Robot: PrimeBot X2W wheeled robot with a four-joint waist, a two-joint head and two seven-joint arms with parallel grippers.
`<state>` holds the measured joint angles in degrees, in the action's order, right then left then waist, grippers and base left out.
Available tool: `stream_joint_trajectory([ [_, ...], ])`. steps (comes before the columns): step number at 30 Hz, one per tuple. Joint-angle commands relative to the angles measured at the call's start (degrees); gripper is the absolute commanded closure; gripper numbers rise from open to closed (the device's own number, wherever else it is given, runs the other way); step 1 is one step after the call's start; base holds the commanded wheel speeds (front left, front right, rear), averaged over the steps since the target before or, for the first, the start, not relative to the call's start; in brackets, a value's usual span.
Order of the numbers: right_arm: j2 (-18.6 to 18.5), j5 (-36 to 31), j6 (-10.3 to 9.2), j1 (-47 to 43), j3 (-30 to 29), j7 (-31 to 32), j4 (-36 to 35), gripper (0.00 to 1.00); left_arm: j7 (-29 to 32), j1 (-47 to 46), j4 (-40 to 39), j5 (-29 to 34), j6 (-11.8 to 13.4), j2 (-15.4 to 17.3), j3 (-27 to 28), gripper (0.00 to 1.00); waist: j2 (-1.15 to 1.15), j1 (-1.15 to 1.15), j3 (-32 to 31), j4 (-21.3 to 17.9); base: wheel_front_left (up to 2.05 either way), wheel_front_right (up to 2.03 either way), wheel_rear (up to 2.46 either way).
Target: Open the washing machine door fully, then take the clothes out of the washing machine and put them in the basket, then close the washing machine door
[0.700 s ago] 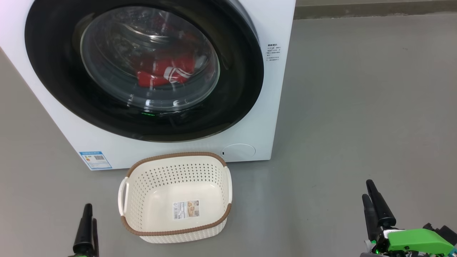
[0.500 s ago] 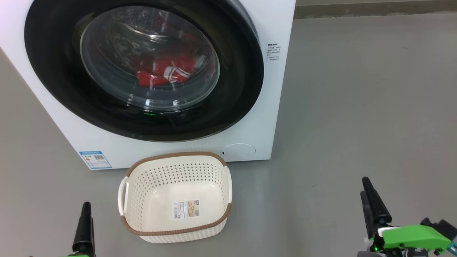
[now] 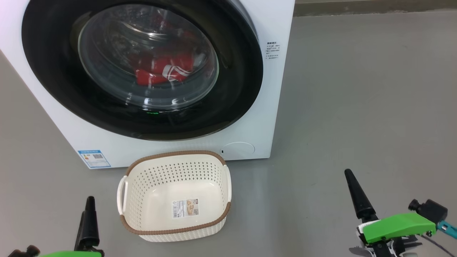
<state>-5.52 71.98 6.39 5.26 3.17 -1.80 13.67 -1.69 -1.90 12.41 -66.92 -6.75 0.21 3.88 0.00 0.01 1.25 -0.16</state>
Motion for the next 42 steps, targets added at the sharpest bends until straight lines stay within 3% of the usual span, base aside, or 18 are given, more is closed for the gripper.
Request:
stream_joint_trajectory([
  [1,-0.8,-1.6,0.52,3.2,1.3,-0.7,-1.4,0.00,-0.7,-2.5,-1.9,1.7,-0.4,1.2,0.8,0.00,0.00,-0.01,0.0,0.0,0.00,0.00,0.00],
  [13,-2.9,-14.9,0.64,4.9,5.9,-3.2,0.8,0.00,-3.2,-2.6,-2.8,14.3,-0.4,1.4,0.4,0.00,0.00,-0.01,0.0,0.0,0.00,0.00,0.00],
  [28,-5.1,-23.9,0.77,6.4,10.3,-6.1,1.6,0.00,-6.1,-2.6,-4.2,26.9,-0.5,2.4,-0.5,0.00,0.00,-0.01,0.1,0.1,0.00,0.00,0.00],
  [42,-4.6,-37.0,0.89,7.2,8.3,-8.6,2.6,0.00,-8.6,-2.5,-5.9,42.4,-0.6,2.7,-0.4,0.00,0.00,-0.01,0.1,0.0,0.00,0.00,0.00],
])
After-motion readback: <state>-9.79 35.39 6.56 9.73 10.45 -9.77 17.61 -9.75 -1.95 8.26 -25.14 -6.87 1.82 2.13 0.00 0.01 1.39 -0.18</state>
